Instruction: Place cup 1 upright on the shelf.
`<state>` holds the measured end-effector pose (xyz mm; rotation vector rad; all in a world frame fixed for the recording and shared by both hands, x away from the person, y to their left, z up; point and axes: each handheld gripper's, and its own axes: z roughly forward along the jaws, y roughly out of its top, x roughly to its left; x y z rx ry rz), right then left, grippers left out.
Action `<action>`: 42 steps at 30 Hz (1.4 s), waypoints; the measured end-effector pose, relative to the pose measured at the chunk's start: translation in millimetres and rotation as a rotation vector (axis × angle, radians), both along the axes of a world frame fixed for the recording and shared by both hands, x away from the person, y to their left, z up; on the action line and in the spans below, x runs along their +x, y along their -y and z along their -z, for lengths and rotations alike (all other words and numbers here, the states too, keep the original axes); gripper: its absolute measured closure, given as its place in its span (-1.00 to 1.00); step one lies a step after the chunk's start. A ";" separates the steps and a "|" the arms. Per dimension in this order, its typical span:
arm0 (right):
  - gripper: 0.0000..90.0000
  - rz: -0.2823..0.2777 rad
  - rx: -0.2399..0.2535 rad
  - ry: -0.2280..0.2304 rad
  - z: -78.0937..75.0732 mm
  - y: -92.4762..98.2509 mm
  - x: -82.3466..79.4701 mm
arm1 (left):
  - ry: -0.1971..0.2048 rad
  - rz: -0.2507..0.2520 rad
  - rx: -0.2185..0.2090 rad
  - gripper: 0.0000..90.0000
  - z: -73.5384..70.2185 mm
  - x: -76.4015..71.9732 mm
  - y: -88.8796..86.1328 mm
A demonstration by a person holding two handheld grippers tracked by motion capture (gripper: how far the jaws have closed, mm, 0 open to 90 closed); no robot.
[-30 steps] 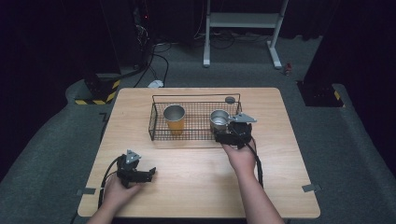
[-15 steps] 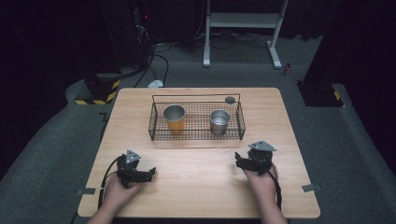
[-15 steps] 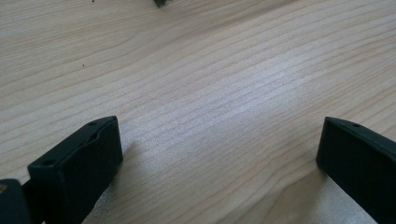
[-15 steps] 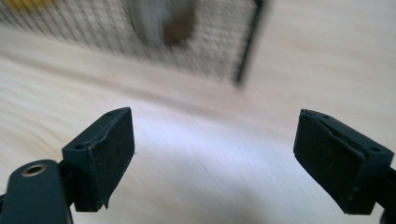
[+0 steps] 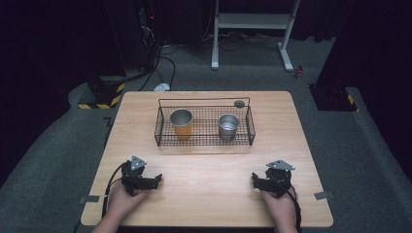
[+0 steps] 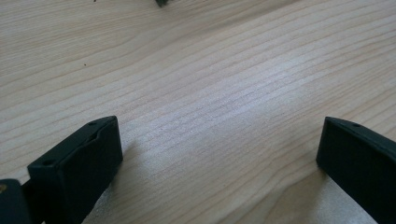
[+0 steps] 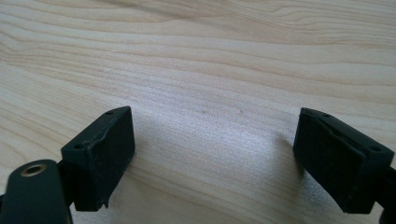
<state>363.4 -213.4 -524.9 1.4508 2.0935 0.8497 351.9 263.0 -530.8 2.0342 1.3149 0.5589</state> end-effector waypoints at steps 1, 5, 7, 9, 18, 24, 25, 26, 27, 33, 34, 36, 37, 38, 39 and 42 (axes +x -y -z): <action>-0.73 0.011 0.001 -0.003 0.0 -1.1 -0.4 | -0.001 -0.002 0.000 -0.98 0.0 0.0 -0.1; -0.77 0.031 -0.001 -0.004 0.2 -2.9 -0.3 | -0.003 -0.008 -0.005 -0.99 0.1 -0.1 0.1; -0.77 0.031 -0.001 -0.004 0.2 -2.9 -0.3 | -0.003 -0.007 -0.003 -0.98 0.0 -0.1 -0.1; -0.77 0.034 -0.003 -0.003 0.3 -2.9 -0.4 | -0.003 -0.008 -0.002 -0.99 -0.1 0.0 -0.2; -0.77 0.050 -0.002 -0.005 0.3 -5.1 5.1 | -0.004 -0.007 0.003 -0.98 -0.3 0.1 -0.6; -0.77 0.059 0.001 -0.006 0.2 -6.0 4.5 | -0.004 -0.007 0.003 -0.98 -0.3 0.1 -0.6; -0.77 0.060 0.000 -0.005 0.2 -6.0 3.7 | -0.004 -0.007 0.003 -0.98 -0.3 0.1 -0.6; -0.77 0.060 0.000 -0.005 0.2 -6.0 3.7 | -0.004 -0.007 0.004 -0.98 -0.3 0.0 -0.7; -0.77 0.061 -0.001 -0.004 0.3 -6.0 2.1 | -0.004 -0.007 0.003 -0.98 -0.3 0.1 -0.6; -0.77 0.074 0.002 -0.008 0.1 -6.6 -0.1 | -0.004 -0.007 0.004 -0.98 -0.3 0.1 -0.6; -0.77 0.075 0.002 -0.008 0.1 -6.6 -0.1 | -0.004 -0.007 0.003 -0.98 -0.2 0.1 -0.6; -0.77 0.072 0.000 -0.006 0.3 -6.4 0.2 | -0.004 -0.007 0.004 -0.98 -0.3 0.1 -0.6; -0.77 0.068 -0.002 -0.002 0.4 -6.3 1.7 | -0.004 -0.007 0.003 -0.98 -0.3 0.1 -0.6; -0.77 0.070 0.000 -0.004 0.4 -6.6 2.1 | -0.005 -0.005 0.005 -0.98 -0.4 0.1 -0.8; -0.77 0.069 -0.001 -0.005 0.3 -6.6 2.5 | -0.005 -0.005 0.003 -0.98 -0.3 0.2 -0.7; -0.77 0.069 -0.001 -0.005 0.3 -6.6 2.6 | -0.006 -0.005 0.004 -0.98 -0.4 0.3 -0.6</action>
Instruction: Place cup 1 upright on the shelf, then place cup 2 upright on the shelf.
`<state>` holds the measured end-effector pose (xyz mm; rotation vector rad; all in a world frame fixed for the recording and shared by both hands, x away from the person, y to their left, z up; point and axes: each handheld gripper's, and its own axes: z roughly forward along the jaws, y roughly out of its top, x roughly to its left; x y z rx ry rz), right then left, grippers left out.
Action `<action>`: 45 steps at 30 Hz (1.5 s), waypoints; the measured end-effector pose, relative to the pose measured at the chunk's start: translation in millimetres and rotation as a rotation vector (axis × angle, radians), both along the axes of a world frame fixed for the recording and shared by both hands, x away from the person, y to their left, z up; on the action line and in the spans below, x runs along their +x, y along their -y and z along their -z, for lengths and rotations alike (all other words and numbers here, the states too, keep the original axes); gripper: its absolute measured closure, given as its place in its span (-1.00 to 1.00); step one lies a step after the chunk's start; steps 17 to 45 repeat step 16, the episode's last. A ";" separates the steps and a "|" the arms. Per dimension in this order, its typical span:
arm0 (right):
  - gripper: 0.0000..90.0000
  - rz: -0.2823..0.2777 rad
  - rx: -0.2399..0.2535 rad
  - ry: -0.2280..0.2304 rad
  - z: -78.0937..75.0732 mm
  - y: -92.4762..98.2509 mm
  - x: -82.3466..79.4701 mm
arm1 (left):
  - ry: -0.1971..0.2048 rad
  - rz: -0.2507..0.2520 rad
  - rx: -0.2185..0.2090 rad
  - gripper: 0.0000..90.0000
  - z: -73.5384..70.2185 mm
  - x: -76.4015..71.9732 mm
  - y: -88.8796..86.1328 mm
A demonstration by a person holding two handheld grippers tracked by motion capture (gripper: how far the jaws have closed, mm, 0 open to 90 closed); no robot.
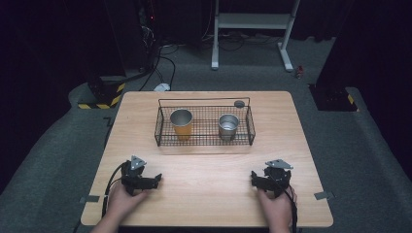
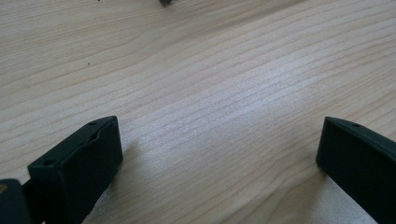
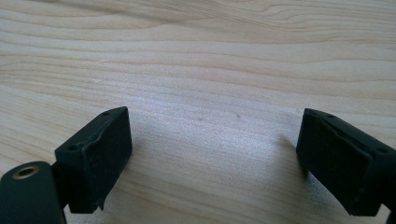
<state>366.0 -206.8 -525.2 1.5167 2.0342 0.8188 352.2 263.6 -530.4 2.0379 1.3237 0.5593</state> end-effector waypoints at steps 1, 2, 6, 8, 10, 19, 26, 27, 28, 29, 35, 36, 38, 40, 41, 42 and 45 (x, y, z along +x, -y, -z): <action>-0.77 0.000 0.000 0.000 0.0 0.0 0.0 | 0.001 0.001 0.001 -0.98 0.0 0.1 0.0; -0.77 0.004 0.000 0.002 0.1 -0.2 -0.6 | 0.000 0.000 0.000 -0.98 0.0 0.2 0.1; -0.77 0.002 0.001 0.000 0.0 -0.2 -0.6 | 0.000 -0.001 -0.001 -0.98 0.0 0.2 0.2; -0.77 0.004 0.003 -0.002 -0.1 -0.5 -0.7 | 0.002 -0.004 -0.002 -0.98 0.2 0.4 0.4; -0.77 0.004 0.003 -0.002 -0.1 -0.5 -0.7 | 0.002 -0.004 -0.001 -0.98 0.1 0.6 0.4; -0.77 0.004 0.003 -0.002 -0.1 -0.5 -0.6 | 0.003 -0.005 0.001 -0.98 0.1 0.7 0.3; -0.77 0.004 0.003 -0.002 -0.1 -0.5 -0.6 | 0.003 -0.005 0.001 -0.98 0.1 0.7 0.3; -0.77 0.004 0.003 -0.002 -0.1 -0.5 -0.6 | 0.003 -0.005 0.001 -0.98 0.1 0.7 0.3; -0.77 0.004 0.003 -0.002 -0.1 -0.5 -0.6 | 0.003 -0.005 0.001 -0.98 0.1 0.7 0.3; -0.77 0.004 0.003 -0.002 -0.1 -0.5 -0.6 | 0.003 -0.005 0.001 -0.98 0.1 0.7 0.3; -0.77 0.004 0.003 -0.002 -0.1 -0.5 -0.6 | 0.003 -0.005 0.001 -0.98 0.1 0.7 0.3; -0.77 0.004 0.003 -0.002 -0.1 -0.5 -0.6 | 0.003 -0.005 0.001 -0.98 0.1 0.7 0.3; -0.77 0.004 0.003 -0.002 -0.1 -0.5 -0.6 | 0.003 -0.005 0.001 -0.98 0.1 0.7 0.3; -0.77 0.004 0.003 -0.002 -0.1 -0.5 -0.6 | 0.003 -0.005 0.001 -0.98 0.1 0.7 0.3; -0.77 0.004 0.003 -0.002 -0.1 -0.5 -0.6 | 0.003 -0.005 0.001 -0.98 0.1 0.7 0.3; -0.77 0.004 0.003 -0.002 -0.1 -0.5 -0.6 | 0.003 -0.005 0.001 -0.98 0.1 0.7 0.3; -0.77 0.004 0.003 -0.002 -0.1 -0.5 -0.6 | 0.003 -0.005 0.001 -0.98 0.1 0.7 0.3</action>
